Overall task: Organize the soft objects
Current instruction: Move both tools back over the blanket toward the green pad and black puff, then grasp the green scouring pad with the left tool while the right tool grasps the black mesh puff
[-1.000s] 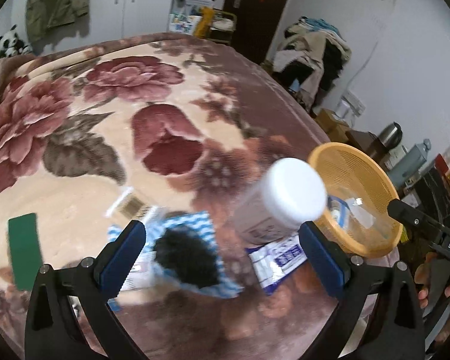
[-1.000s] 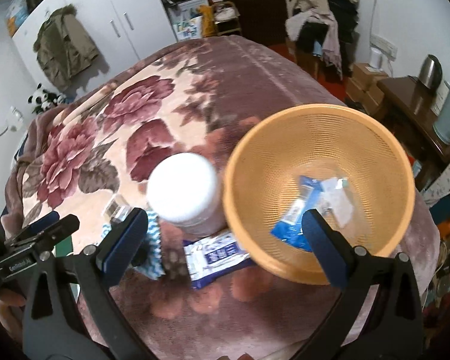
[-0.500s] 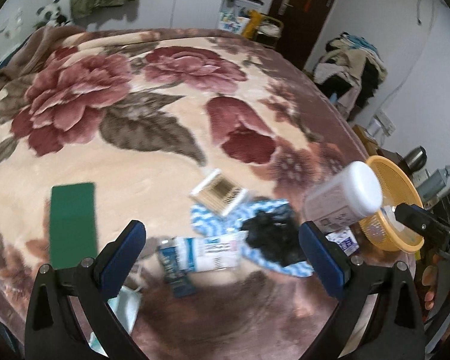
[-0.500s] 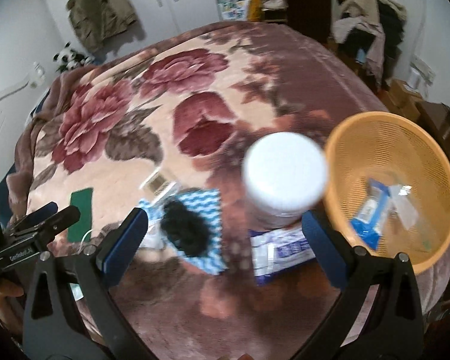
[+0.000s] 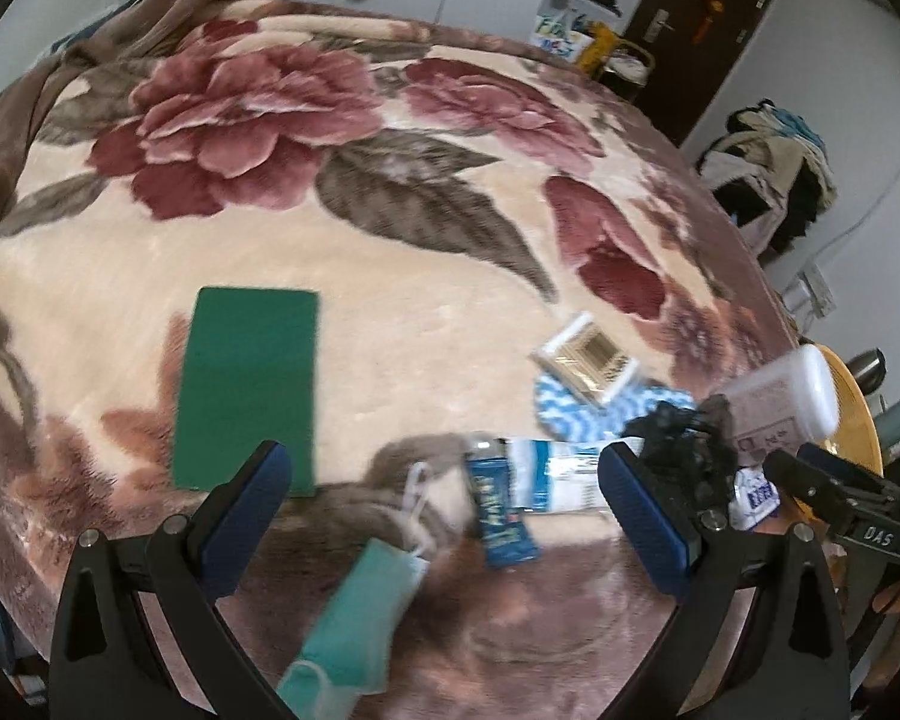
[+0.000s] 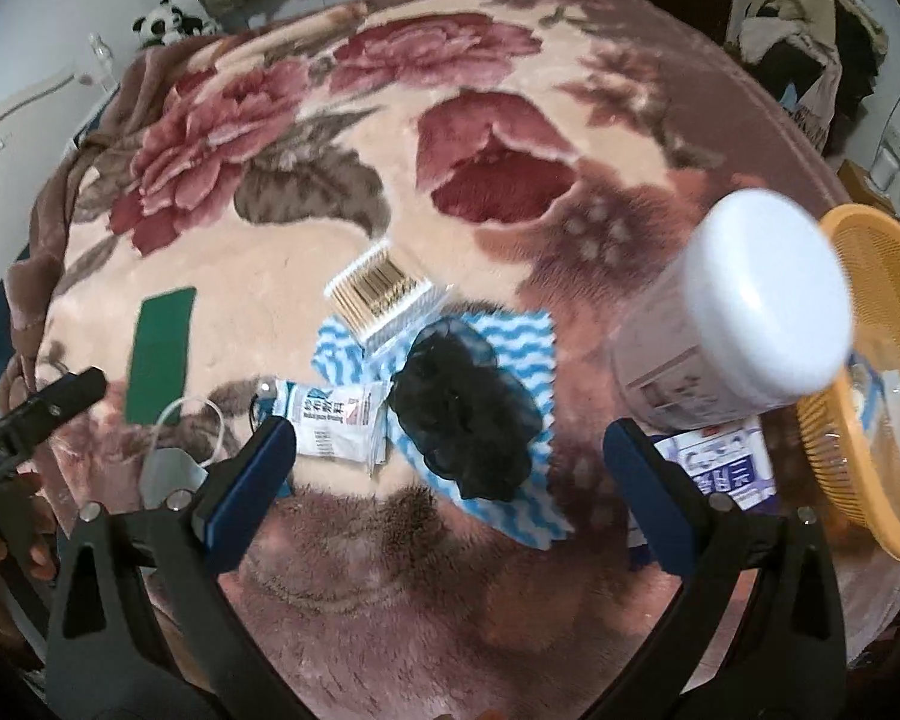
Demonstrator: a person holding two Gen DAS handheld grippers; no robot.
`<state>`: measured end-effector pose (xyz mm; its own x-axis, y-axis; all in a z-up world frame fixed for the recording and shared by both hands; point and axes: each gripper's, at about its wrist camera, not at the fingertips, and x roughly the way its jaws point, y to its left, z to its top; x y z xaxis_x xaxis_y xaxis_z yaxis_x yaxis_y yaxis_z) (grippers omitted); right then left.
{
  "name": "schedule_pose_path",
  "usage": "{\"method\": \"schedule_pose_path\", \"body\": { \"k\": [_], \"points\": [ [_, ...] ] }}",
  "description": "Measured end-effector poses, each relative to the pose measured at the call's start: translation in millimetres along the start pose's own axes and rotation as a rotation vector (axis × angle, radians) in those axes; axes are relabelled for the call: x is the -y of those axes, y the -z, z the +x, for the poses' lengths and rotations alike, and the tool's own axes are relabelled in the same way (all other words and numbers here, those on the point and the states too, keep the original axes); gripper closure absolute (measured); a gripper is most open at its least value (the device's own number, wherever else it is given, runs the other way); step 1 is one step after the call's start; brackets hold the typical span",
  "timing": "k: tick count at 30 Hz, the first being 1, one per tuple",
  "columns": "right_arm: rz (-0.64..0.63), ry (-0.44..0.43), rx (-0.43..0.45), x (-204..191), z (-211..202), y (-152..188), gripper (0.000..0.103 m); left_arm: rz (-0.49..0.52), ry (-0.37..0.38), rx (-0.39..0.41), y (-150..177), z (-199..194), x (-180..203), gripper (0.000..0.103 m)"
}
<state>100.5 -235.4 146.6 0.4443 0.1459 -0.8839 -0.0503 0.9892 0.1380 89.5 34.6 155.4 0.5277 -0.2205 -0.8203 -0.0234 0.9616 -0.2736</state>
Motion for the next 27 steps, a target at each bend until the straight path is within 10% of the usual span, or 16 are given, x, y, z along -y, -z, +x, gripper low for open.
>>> {"method": "schedule_pose_path", "body": {
  "k": [15,21,27],
  "points": [
    [-0.025,0.074,-0.137,-3.6,76.6,0.7,0.003,-0.117,-0.042,-0.07,2.9,48.3,-62.4,0.001],
    [-0.032,0.08,-0.1,-2.4,73.6,-2.9,0.075,-0.144,-0.055,-0.085,4.0,57.6,-75.7,0.001],
    [-0.006,0.03,-0.013,-2.7,48.0,-15.6,0.08,-0.18,-0.068,-0.087,-0.2,61.1,-87.8,0.001]
  ]
}}
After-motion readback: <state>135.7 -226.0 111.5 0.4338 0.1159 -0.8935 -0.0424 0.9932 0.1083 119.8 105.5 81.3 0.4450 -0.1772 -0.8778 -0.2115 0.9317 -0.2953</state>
